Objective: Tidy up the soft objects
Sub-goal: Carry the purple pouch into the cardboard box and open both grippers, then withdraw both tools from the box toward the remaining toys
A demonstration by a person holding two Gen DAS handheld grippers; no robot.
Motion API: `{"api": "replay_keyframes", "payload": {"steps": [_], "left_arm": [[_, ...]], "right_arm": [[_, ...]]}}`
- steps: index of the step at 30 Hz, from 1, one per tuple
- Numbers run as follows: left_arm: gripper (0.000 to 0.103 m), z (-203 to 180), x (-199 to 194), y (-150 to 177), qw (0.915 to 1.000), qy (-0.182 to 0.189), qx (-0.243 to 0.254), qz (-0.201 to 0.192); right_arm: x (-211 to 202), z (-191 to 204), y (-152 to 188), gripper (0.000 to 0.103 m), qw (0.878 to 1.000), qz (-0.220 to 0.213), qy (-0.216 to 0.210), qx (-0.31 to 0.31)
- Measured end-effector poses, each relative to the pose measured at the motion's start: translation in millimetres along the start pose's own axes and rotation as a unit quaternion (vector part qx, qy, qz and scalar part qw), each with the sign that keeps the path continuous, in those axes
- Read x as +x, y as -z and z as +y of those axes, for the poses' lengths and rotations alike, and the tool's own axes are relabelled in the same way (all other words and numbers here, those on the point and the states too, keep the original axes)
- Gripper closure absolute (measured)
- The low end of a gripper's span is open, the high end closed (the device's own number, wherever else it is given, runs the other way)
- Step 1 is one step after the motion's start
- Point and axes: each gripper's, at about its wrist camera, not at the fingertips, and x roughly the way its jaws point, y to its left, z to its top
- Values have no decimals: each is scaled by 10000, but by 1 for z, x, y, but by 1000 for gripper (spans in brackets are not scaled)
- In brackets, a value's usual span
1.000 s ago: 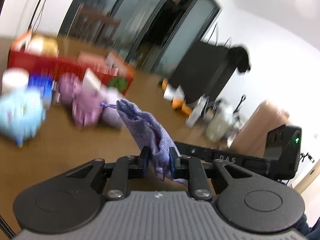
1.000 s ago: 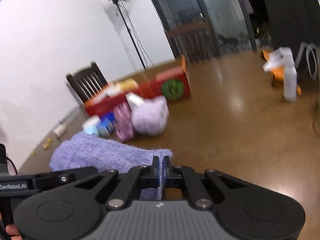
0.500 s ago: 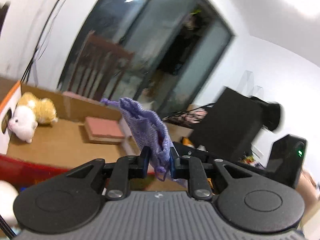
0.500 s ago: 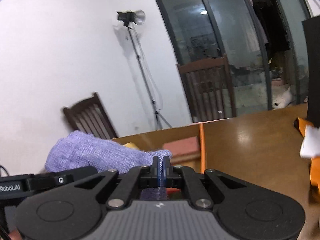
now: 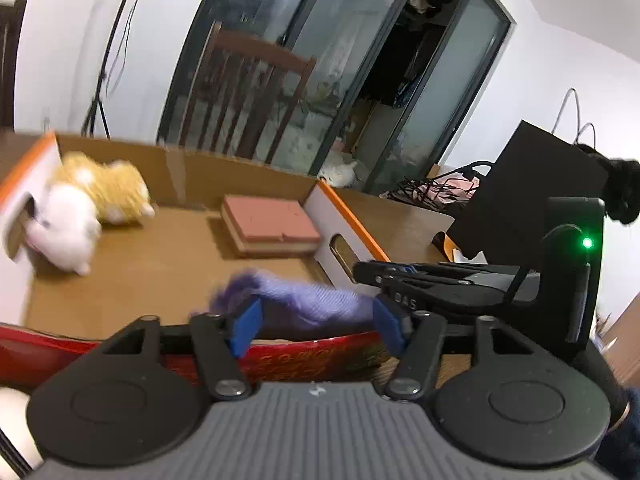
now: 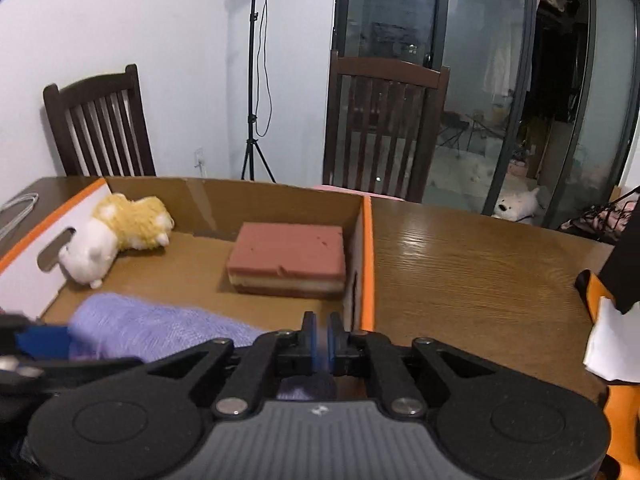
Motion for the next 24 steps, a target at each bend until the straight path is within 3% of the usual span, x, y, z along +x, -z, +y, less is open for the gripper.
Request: {"api": "replay_keyframes", "payload": {"steps": [5, 9, 11, 15, 17, 21, 24], "left_arm": [[29, -10, -53, -13, 9972, -388, 411, -487], [24, -21, -110, -23, 9886, -787, 763, -1028], [19, -27, -138, -24, 9843, -912, 876, -1229], [12, -36, -184, -16, 9760, -1081, 1116, -1526], [9, -41, -198, -11, 9711, -1237, 1244, -1617], [6, -50, -220, -4, 9659, -1443, 1262, -1739], [0, -53, -238, 22, 9624, -1431, 1308, -1905]], "right_arm": [[-42, -4, -5, 90, 9994, -333, -106, 39], [-96, -5, -20, 84, 9965, -823, -127, -13], [-124, -7, -25, 71, 9943, -1050, -163, -27], [-172, -7, -22, 59, 9895, -1432, -203, -41], [-191, -6, -16, 46, 9871, -1581, -252, -62], [-215, -4, -10, 45, 9855, -1682, -244, -24], [-238, -3, 6, 34, 9817, -1874, -290, 160]]}}
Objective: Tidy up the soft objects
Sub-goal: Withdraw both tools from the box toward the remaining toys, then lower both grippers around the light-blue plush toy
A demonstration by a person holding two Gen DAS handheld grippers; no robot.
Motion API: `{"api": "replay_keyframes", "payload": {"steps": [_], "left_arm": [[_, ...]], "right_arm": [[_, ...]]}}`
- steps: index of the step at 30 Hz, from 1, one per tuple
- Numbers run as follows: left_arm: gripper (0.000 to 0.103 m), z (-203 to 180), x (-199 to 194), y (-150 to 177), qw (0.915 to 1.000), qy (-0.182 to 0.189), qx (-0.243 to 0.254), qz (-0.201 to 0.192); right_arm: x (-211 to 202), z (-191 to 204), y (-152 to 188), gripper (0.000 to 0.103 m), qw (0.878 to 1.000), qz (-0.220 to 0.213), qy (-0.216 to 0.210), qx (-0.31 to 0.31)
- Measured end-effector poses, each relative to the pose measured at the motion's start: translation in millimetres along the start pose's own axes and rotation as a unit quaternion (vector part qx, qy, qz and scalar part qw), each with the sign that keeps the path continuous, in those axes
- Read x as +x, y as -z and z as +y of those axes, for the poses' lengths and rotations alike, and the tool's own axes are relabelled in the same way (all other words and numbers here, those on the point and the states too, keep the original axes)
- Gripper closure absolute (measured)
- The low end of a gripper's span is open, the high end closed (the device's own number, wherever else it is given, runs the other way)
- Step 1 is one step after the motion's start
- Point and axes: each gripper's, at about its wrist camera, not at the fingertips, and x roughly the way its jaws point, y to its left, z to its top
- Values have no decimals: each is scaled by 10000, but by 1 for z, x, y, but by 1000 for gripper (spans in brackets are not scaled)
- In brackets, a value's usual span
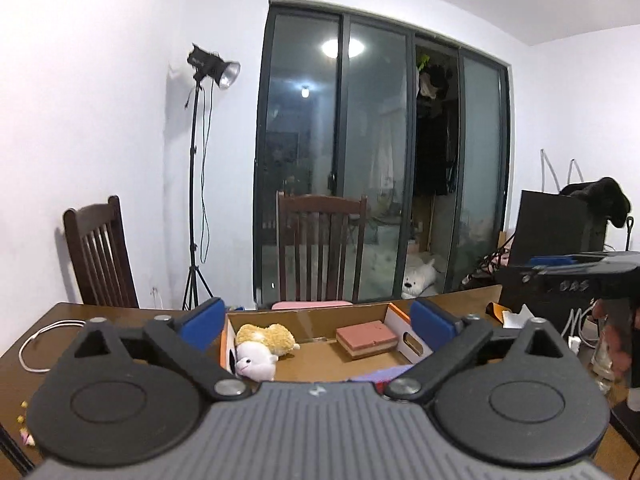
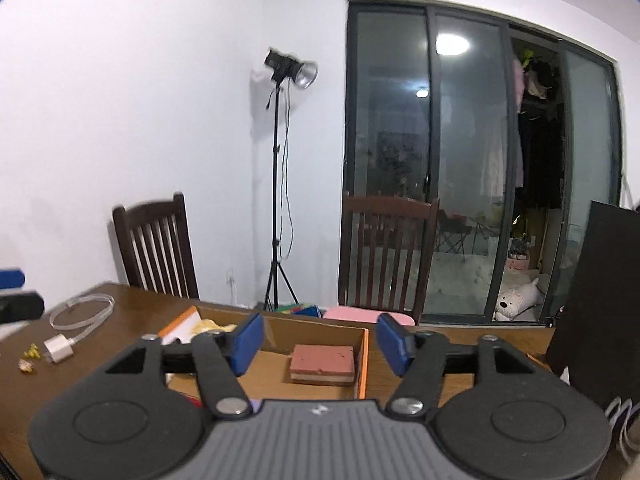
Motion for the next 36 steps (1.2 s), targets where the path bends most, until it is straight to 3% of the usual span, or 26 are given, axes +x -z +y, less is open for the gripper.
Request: {"api": "replay_keyframes", "payload": {"steps": [2, 5, 8, 12, 15, 17, 19, 22, 30, 33, 35, 36], "left_arm": [[0, 2, -16, 19, 9999, -109, 29, 65], [0, 1, -46, 55, 9993, -359, 24, 104], [0, 1, -76, 87, 9992, -373, -70, 101], [0, -1, -105, 121, 9984, -424, -48, 371], [0, -3, -111, 133, 9973, -409, 68, 608], [0, 1, -107, 136, 9970, -393, 13, 660], [0, 5, -99, 137, 9967, -436, -80, 679], [0, 11, -84, 136, 9957, -474, -265, 752], [0, 39, -35, 150, 9903, -482, -809, 1025], [7, 50, -15, 151, 9860, -262, -1163, 1169], [19, 55, -1, 153, 9815, -108, -1423, 1280], [20, 58, 7, 154, 9797, -29, -1506, 1321]], "right_arm": [[-28, 5, 16, 15, 9996, -262, -2, 105], [-70, 17, 52, 7, 9982, -590, -101, -6], [-97, 30, 87, 4, 9974, -634, -239, -255], [-118, 46, 129, 0, 9985, -299, -386, -252], [-125, 60, 156, 0, 9995, 196, -210, -113], [-124, 66, 169, 0, 9978, 516, -393, -117], [-122, 71, 174, 0, 9963, 621, -533, -258], [-118, 74, 171, 0, 9973, 544, -418, -254], [-78, 70, 168, 17, 9933, 763, -640, 591], [-52, 71, 168, 31, 9879, 947, -810, 922], [-32, 74, 167, 49, 9833, 1084, -1024, 1042], [-21, 76, 167, 52, 9808, 1146, -1136, 1092]]}}
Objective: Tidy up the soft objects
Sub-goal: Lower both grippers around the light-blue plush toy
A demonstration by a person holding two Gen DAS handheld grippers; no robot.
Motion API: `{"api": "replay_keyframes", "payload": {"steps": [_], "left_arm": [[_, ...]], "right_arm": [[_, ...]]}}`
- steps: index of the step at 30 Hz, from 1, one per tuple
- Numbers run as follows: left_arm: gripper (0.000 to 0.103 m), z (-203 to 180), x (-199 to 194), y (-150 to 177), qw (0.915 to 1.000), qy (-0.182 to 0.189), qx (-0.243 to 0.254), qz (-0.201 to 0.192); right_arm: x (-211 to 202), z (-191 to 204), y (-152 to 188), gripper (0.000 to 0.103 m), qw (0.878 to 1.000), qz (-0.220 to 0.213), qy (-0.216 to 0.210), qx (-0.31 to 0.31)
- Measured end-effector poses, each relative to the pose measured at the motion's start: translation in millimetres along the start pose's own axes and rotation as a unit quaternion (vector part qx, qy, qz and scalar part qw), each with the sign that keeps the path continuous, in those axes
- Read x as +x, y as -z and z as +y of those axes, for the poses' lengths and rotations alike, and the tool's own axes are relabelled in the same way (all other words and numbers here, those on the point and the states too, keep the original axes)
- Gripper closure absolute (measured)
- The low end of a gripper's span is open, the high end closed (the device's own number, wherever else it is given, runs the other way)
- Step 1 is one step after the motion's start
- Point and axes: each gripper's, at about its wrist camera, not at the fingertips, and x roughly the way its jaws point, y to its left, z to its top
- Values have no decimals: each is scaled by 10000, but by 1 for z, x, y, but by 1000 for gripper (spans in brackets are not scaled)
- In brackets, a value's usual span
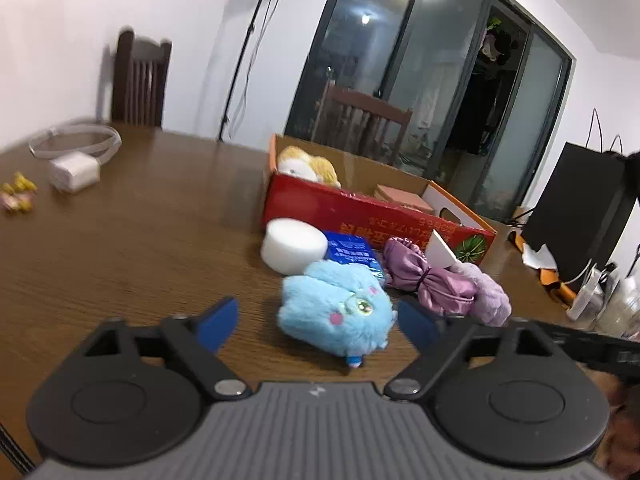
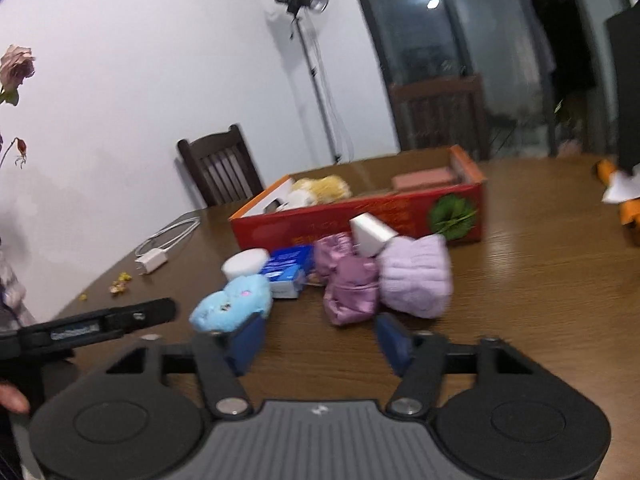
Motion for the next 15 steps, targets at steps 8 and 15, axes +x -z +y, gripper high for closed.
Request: {"api": "replay_keyframes", "payload": {"steps": [8, 15], "left_arm": [[28, 20, 33, -5, 9966, 400, -655, 292], [49, 41, 41, -3, 9874, 673, -1328, 530]], "right_arm": [[87, 9, -22, 55, 9954, 385, -746, 457], [135, 13, -25, 55, 9896, 617, -1041, 779]]}}
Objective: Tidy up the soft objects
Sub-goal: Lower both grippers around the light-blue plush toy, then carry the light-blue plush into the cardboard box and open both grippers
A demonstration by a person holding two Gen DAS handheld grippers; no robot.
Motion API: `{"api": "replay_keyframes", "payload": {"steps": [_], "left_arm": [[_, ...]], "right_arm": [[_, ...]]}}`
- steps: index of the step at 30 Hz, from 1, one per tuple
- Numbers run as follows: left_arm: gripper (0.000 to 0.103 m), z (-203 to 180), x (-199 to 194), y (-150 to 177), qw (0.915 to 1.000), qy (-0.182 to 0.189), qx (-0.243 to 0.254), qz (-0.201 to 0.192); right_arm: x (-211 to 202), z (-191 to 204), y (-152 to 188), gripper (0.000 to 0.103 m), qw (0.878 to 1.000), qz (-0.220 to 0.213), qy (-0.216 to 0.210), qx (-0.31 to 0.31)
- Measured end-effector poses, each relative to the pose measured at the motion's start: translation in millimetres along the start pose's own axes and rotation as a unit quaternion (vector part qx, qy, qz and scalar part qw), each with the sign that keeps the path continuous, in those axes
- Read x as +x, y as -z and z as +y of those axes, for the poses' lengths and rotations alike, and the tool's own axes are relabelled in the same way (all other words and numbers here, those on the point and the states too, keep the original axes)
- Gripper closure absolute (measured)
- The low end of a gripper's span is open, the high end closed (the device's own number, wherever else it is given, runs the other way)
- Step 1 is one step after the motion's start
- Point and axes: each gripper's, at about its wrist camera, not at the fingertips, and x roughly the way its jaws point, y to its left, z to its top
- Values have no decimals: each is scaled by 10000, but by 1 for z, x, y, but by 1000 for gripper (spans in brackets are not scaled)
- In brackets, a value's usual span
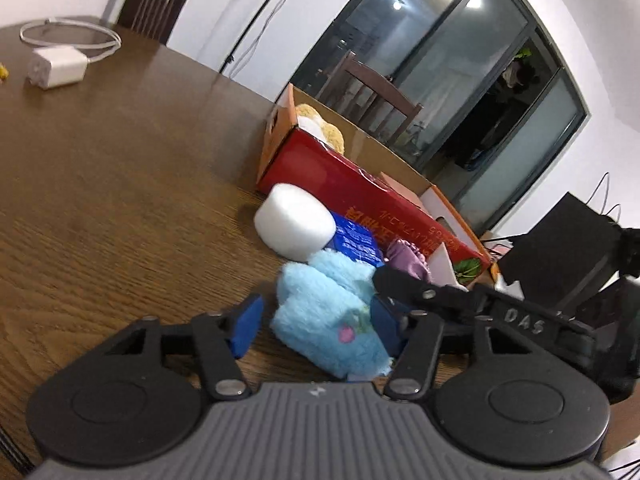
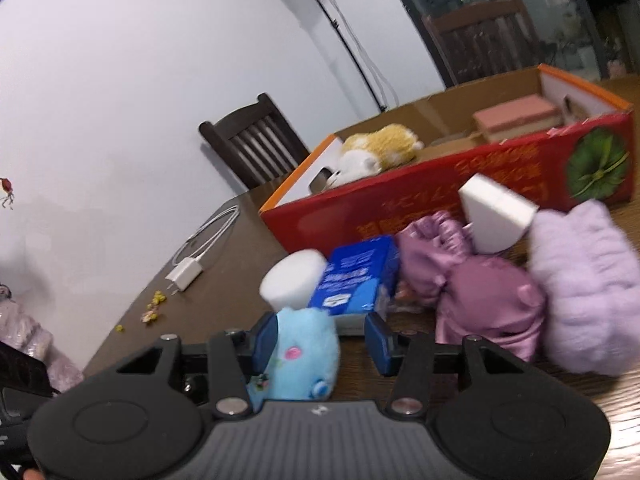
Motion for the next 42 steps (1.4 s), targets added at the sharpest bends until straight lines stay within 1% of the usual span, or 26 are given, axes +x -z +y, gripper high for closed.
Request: {"api": "replay_keyframes", "payload": {"steps": [1, 3, 4, 7, 9, 12, 16, 18, 21, 25, 28, 30, 35, 37, 39, 42], "left_arm": [[54, 2, 1, 0, 9999, 84, -41, 36], [56, 5, 1, -1, 9997, 172, -127, 69], [56, 5, 1, -1, 9998, 177, -115, 67], [57, 2, 1, 0, 9998, 166, -11, 62], [58, 2, 2, -1, 9998, 201, -30, 89], [58, 4, 2, -1, 9996, 256, -91, 107], [59, 4, 2, 0, 9995, 281, -44, 138], [59, 3, 1, 1, 9990, 360, -94, 256], [60, -6, -11, 17, 9971, 546, -141, 509], [60, -26, -34, 49, 9930, 791, -111, 871], [60, -51, -45, 68, 9911, 930, 212, 926], [60, -63, -45, 71, 9897, 1034, 359, 925], [61, -86, -35, 61, 9861, 1308, 504, 893], [61, -96, -32, 51, 9845, 1422, 596, 833], [61, -109, -27, 35, 9826, 1515, 788, 724], [61, -130, 1, -2, 9794, 1608, 1110, 505]], "right_arm": [[3, 0, 2, 55, 10000, 69, -60, 1], [9, 0, 5, 66, 9997, 204, -137, -20], [10, -1, 5, 70, 9994, 213, -254, 34], [11, -6, 6, 71, 9989, 234, -364, 173], [11, -9, 6, 71, 9985, 250, -412, 241], [13, -9, 6, 71, 9986, 246, -406, 222], [11, -10, 7, 71, 9985, 258, -419, 226], [8, -11, 7, 72, 9985, 267, -388, 290], [-14, 0, 15, 72, 9995, 257, -167, 50], [-70, 7, 49, 72, 9996, 216, 26, -198], [-114, 6, 72, 72, 9998, 65, 164, -104], [-136, 3, 78, 72, 9997, -65, 235, 21], [-164, -5, 71, 72, 9983, -421, 409, -15], [-172, -7, 63, 72, 9975, -572, 413, -32], [-175, -8, 49, 72, 9963, -751, 390, -137], [-170, -13, 12, 72, 9915, -1120, 401, -520]]}}
